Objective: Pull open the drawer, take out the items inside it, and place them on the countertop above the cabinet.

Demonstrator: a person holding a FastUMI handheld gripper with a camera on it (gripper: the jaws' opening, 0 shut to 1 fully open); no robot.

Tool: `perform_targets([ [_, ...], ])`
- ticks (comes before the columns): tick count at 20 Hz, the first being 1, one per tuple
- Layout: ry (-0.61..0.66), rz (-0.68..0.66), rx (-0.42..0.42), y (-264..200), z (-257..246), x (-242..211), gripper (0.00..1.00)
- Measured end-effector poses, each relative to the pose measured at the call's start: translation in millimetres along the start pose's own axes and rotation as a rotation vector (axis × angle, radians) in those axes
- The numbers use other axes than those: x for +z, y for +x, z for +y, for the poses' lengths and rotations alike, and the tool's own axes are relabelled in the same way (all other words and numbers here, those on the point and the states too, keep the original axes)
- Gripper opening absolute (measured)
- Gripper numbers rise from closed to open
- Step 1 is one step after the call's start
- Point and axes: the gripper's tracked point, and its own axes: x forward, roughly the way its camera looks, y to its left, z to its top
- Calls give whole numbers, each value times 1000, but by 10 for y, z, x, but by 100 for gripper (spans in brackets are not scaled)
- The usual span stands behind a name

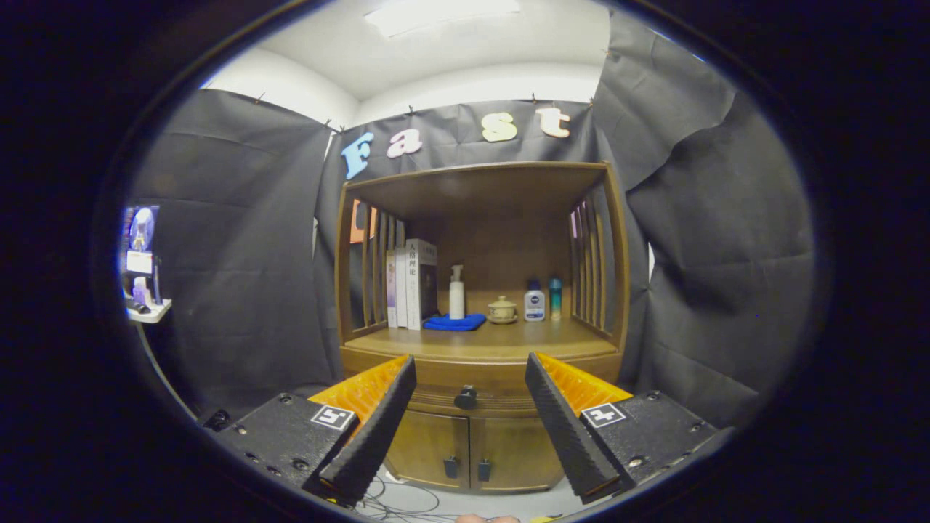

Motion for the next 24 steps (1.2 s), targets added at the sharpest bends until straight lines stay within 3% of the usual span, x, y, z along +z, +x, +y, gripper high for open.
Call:
perform_targets([
  [11, 18, -26, 13, 123, 71, 36, 99],
  [17, 4, 43, 3, 286, 70, -375, 99],
  [24, 1, 117, -19, 938, 141, -858, 99],
])
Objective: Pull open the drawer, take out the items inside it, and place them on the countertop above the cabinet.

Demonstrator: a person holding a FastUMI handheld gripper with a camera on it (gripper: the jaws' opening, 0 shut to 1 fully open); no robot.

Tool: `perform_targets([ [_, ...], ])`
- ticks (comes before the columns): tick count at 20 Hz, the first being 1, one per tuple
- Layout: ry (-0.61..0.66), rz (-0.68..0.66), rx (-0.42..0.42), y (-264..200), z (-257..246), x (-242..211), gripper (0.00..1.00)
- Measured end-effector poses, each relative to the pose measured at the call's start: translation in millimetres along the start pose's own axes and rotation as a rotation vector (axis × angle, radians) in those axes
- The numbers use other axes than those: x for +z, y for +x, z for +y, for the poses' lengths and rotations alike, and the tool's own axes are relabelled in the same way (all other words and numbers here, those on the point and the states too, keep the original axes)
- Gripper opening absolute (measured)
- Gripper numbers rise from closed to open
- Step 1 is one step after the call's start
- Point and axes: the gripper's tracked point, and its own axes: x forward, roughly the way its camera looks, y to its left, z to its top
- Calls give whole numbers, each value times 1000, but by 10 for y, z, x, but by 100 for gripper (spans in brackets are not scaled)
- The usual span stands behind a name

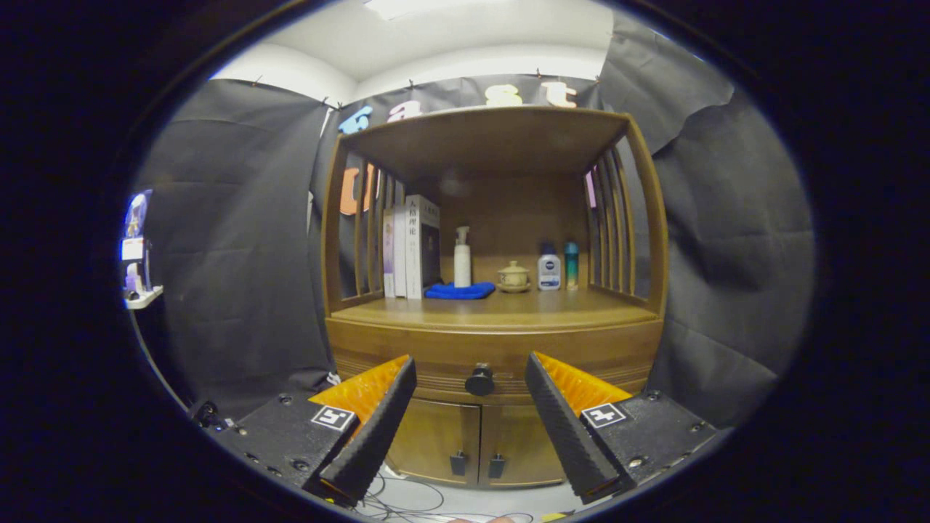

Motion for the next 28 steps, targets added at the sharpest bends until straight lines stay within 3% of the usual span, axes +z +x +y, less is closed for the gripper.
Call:
perform_targets([
  [7, 49, 120, -47, 759, -85, -487, 98],
  [10, 55, 158, -70, 992, -149, -651, 93],
  [18, 56, 204, -95, 1343, -173, -866, 66],
  [20, 45, 209, -102, 1397, -188, -884, 53],
  [28, 39, 243, -130, 1395, -210, -910, 39],
])
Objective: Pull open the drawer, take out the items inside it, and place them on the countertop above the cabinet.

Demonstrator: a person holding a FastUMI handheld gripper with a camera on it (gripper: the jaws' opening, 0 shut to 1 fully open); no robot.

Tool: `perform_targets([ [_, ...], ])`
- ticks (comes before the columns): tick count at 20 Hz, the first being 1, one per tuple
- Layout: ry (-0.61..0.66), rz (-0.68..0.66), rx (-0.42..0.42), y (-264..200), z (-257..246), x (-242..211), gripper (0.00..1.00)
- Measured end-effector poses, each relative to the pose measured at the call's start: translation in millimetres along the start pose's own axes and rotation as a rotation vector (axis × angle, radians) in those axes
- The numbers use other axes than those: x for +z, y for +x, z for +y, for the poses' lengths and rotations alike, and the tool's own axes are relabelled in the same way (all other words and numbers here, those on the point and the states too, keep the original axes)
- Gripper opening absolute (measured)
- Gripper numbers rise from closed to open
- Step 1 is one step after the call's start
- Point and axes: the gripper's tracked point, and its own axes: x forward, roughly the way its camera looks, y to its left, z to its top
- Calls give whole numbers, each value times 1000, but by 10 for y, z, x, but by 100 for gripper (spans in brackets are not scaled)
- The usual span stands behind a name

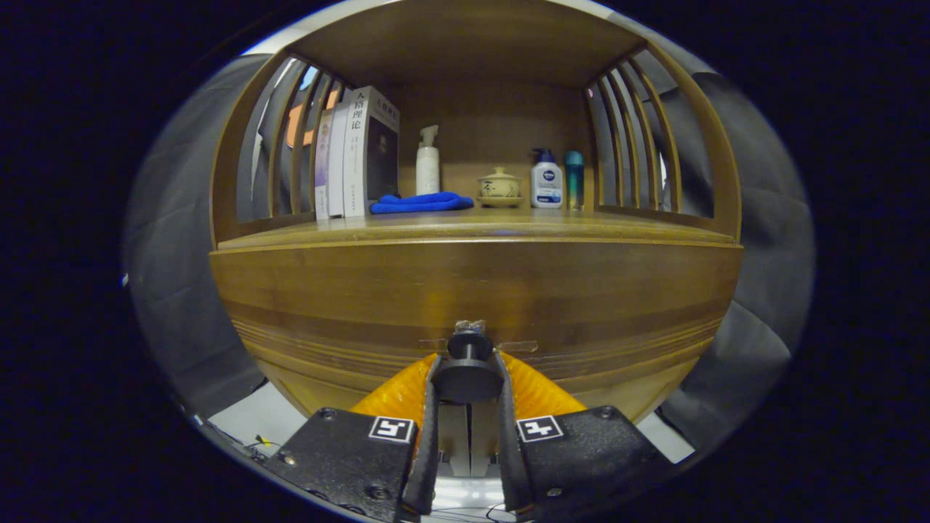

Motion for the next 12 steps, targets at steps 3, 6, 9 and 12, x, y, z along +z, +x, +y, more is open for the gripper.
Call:
perform_targets([
  [3, -11, 8, 1, -50, -2, -13, 36],
  [6, 1, 2, 14, -272, 1, -105, 35],
  [9, 10, 4, 29, -453, -7, -167, 35],
  [12, 7, -3, 36, -676, -5, -257, 35],
])
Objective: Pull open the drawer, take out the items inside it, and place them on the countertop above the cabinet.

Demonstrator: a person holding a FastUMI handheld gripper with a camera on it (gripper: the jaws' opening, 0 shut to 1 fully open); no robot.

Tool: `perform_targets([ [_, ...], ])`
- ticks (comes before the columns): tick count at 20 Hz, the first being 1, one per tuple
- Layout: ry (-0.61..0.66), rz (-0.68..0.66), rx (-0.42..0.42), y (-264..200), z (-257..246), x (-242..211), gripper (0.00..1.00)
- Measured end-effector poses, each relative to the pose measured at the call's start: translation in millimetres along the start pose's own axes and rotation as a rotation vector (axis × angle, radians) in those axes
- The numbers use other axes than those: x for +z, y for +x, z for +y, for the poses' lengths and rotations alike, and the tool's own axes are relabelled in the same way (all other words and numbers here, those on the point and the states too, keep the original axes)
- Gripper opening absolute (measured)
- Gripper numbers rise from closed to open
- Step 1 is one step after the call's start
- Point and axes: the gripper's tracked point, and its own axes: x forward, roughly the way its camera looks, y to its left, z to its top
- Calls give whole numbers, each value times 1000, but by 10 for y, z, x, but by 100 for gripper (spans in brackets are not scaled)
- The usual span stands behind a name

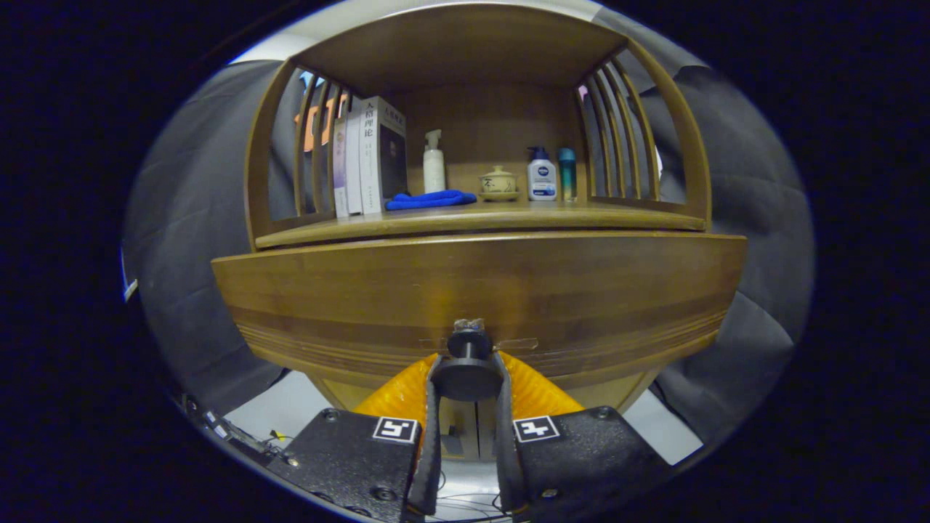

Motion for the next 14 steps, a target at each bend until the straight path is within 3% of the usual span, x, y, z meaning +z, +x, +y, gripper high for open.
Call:
perform_targets([
  [14, -10, 11, 12, -595, 37, -285, 35],
])
